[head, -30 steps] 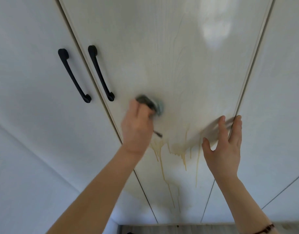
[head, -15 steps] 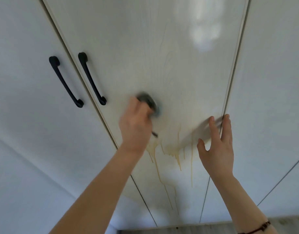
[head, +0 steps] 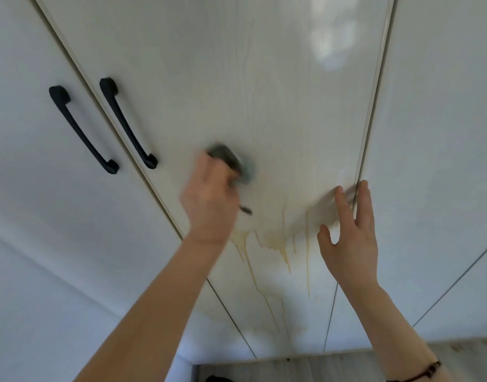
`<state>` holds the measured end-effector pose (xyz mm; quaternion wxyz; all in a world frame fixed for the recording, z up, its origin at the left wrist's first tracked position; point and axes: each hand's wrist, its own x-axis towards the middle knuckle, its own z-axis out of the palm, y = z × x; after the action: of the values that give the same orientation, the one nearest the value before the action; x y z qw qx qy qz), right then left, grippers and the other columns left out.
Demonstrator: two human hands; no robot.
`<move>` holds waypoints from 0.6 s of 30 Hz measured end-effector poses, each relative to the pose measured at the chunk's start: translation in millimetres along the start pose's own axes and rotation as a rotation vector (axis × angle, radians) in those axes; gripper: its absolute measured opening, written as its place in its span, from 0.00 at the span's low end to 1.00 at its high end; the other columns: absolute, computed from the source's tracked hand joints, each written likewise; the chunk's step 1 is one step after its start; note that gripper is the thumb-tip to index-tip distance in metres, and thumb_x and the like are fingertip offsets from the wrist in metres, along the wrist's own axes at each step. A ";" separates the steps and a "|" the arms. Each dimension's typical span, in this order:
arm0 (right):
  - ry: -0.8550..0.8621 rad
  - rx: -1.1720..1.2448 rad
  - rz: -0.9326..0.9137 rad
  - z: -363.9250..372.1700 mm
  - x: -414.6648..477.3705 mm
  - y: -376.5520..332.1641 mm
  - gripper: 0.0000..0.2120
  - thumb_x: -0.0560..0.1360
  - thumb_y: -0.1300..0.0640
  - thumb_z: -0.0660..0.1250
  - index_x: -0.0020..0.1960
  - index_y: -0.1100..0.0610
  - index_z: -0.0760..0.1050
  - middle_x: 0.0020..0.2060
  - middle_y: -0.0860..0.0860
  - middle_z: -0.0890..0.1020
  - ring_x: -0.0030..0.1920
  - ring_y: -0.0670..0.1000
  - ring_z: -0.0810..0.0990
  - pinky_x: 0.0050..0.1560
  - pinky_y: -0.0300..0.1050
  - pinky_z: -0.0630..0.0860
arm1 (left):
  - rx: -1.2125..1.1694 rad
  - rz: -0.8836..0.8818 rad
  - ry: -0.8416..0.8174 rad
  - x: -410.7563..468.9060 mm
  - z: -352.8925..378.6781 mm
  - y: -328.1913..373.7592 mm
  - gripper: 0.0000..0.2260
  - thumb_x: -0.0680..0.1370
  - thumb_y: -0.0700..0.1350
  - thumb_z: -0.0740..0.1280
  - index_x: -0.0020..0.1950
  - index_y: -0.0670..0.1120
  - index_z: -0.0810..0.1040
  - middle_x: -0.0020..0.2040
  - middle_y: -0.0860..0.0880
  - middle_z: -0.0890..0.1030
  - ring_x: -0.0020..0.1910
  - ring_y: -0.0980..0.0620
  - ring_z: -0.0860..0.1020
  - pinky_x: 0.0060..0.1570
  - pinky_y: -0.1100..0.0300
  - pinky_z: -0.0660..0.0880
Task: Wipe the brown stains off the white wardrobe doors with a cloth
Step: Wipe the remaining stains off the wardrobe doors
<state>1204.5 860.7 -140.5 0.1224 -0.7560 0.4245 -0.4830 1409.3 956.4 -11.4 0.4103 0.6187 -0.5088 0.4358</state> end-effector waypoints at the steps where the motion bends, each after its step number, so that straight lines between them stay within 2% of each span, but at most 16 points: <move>1: -0.001 0.000 -0.004 0.0 -0.4 0.2 0.41 0.72 0.62 0.71 0.80 0.48 0.58 0.81 0.49 0.47 0.81 0.52 0.51 0.55 0.57 0.81 | 0.028 0.068 -0.139 -27.6 4.6 9.5 0.11 0.62 0.28 0.69 0.37 0.42 0.77 0.39 0.45 0.76 0.29 0.46 0.72 0.23 0.55 0.68; 3: -0.013 -0.011 -0.017 -2.2 -0.3 2.8 0.42 0.72 0.62 0.71 0.80 0.48 0.58 0.81 0.49 0.47 0.81 0.53 0.50 0.53 0.58 0.81 | 0.049 0.151 -0.362 -65.3 10.7 22.1 0.13 0.58 0.27 0.72 0.34 0.43 0.77 0.36 0.45 0.77 0.26 0.45 0.72 0.18 0.56 0.67; 4: -0.022 -0.019 -0.027 -3.5 0.1 4.6 0.42 0.72 0.63 0.71 0.80 0.48 0.57 0.81 0.49 0.47 0.81 0.53 0.51 0.53 0.60 0.81 | 0.042 0.150 -0.409 -68.5 11.3 23.1 0.14 0.57 0.27 0.73 0.34 0.43 0.77 0.36 0.46 0.77 0.25 0.46 0.72 0.18 0.57 0.66; 6: -0.029 -0.034 -0.036 -6.5 0.9 8.7 0.42 0.72 0.63 0.71 0.80 0.47 0.57 0.81 0.49 0.47 0.81 0.53 0.52 0.54 0.62 0.80 | 0.010 0.108 -0.385 -45.9 6.9 20.7 0.13 0.59 0.28 0.73 0.35 0.44 0.78 0.37 0.47 0.77 0.28 0.46 0.74 0.20 0.58 0.67; 7: -0.029 -0.036 -0.036 -5.8 0.6 8.4 0.42 0.72 0.63 0.71 0.80 0.47 0.57 0.81 0.49 0.47 0.80 0.53 0.52 0.56 0.62 0.79 | 0.000 0.081 -0.305 -24.7 1.6 17.1 0.12 0.60 0.29 0.72 0.36 0.44 0.79 0.38 0.48 0.77 0.30 0.46 0.75 0.22 0.58 0.67; 9: -0.022 -0.027 -0.011 -3.2 0.1 7.3 0.42 0.72 0.63 0.71 0.80 0.46 0.57 0.81 0.49 0.46 0.81 0.53 0.51 0.59 0.62 0.77 | -0.047 0.027 -0.037 33.1 -4.3 6.5 0.12 0.62 0.29 0.68 0.38 0.44 0.78 0.41 0.49 0.75 0.32 0.51 0.71 0.25 0.60 0.63; 11: -0.011 -0.009 0.014 0.4 0.1 4.5 0.42 0.72 0.62 0.71 0.80 0.46 0.56 0.81 0.48 0.46 0.81 0.52 0.49 0.62 0.62 0.76 | -0.141 -0.027 0.220 81.6 -5.3 -3.4 0.13 0.62 0.28 0.63 0.39 0.44 0.76 0.42 0.50 0.72 0.35 0.58 0.67 0.30 0.68 0.58; 12: -0.011 -0.004 0.021 1.6 -0.3 3.2 0.42 0.72 0.62 0.71 0.80 0.46 0.56 0.81 0.48 0.46 0.81 0.52 0.49 0.62 0.62 0.76 | -0.163 -0.047 0.265 88.7 -2.5 -2.8 0.12 0.63 0.28 0.63 0.39 0.43 0.75 0.42 0.48 0.73 0.36 0.59 0.67 0.30 0.68 0.60; 14: -0.014 -0.001 0.025 1.6 -0.3 3.3 0.42 0.72 0.62 0.71 0.81 0.46 0.56 0.81 0.48 0.46 0.81 0.52 0.49 0.61 0.62 0.77 | -0.119 -0.012 0.189 58.5 9.1 10.5 0.09 0.66 0.28 0.66 0.38 0.42 0.76 0.41 0.43 0.75 0.35 0.51 0.71 0.28 0.60 0.67; 15: -0.016 -0.005 0.016 0.1 -0.5 4.7 0.42 0.72 0.62 0.71 0.81 0.46 0.56 0.81 0.48 0.46 0.81 0.52 0.49 0.60 0.62 0.78 | -0.079 0.055 0.066 24.6 16.8 20.6 0.08 0.67 0.29 0.68 0.38 0.42 0.77 0.40 0.42 0.77 0.33 0.46 0.73 0.26 0.55 0.69; 16: -0.023 -0.013 0.000 -2.2 -0.3 6.2 0.42 0.72 0.62 0.71 0.81 0.46 0.56 0.81 0.48 0.46 0.81 0.52 0.50 0.58 0.62 0.79 | -0.038 0.142 -0.093 -12.4 23.4 29.9 0.08 0.66 0.30 0.70 0.37 0.42 0.78 0.39 0.43 0.78 0.30 0.44 0.74 0.24 0.55 0.69; 18: -0.048 -0.035 -0.033 -7.3 -0.6 10.5 0.42 0.72 0.62 0.70 0.81 0.47 0.57 0.81 0.49 0.47 0.81 0.53 0.50 0.56 0.62 0.80 | 0.012 0.279 -0.362 -71.3 30.6 38.1 0.11 0.61 0.29 0.71 0.35 0.44 0.77 0.37 0.45 0.78 0.25 0.46 0.70 0.22 0.58 0.64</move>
<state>1192.8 856.4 -143.5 0.1111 -0.7762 0.4174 -0.4592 1368.1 941.2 -85.9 0.2445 0.6126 -0.6523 0.3734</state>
